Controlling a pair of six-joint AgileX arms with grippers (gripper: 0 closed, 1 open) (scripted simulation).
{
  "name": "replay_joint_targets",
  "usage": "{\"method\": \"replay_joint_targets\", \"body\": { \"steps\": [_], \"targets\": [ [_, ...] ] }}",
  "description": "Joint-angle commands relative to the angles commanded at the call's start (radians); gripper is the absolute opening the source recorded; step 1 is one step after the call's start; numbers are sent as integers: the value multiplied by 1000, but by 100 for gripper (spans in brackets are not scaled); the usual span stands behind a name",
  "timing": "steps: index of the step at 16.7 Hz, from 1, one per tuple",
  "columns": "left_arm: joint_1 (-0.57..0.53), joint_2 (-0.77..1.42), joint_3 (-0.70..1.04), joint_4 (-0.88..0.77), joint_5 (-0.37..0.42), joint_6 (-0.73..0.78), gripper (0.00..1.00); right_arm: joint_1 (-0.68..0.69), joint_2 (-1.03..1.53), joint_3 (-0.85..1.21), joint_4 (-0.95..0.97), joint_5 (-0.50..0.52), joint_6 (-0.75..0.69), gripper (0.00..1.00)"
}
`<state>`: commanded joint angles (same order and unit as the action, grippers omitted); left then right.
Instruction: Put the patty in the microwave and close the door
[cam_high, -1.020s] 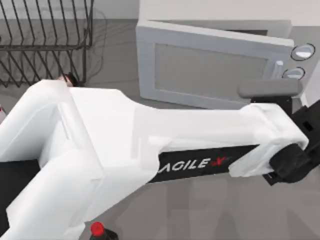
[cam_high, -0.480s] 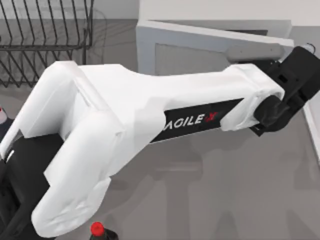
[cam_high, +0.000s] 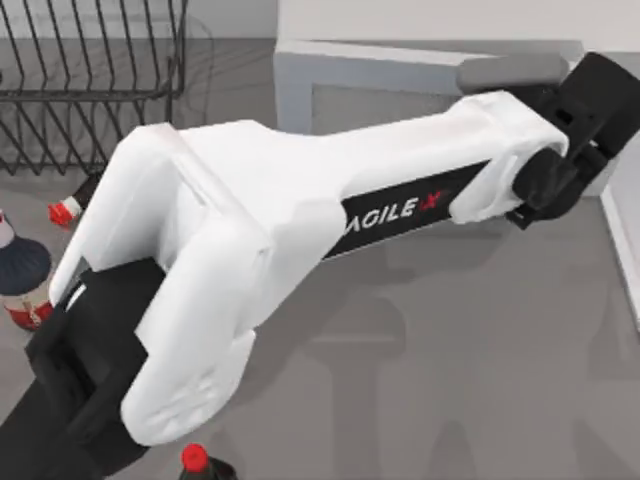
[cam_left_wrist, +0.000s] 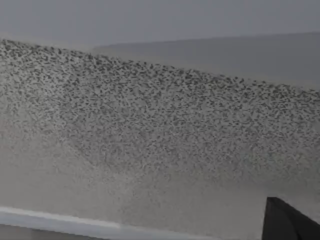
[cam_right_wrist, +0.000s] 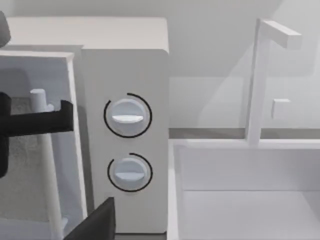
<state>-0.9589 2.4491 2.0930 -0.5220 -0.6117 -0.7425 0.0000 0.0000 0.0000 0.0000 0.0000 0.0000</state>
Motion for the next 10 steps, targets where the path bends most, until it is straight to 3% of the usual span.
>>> {"method": "replay_joint_targets", "body": {
  "steps": [5, 10],
  "targets": [
    [66, 142, 253, -58, 38, 72, 0, 0, 0, 0, 0, 0, 0, 100],
    [93, 204, 332, -93, 72, 97, 0, 0, 0, 0, 0, 0, 0, 100]
  ]
}}
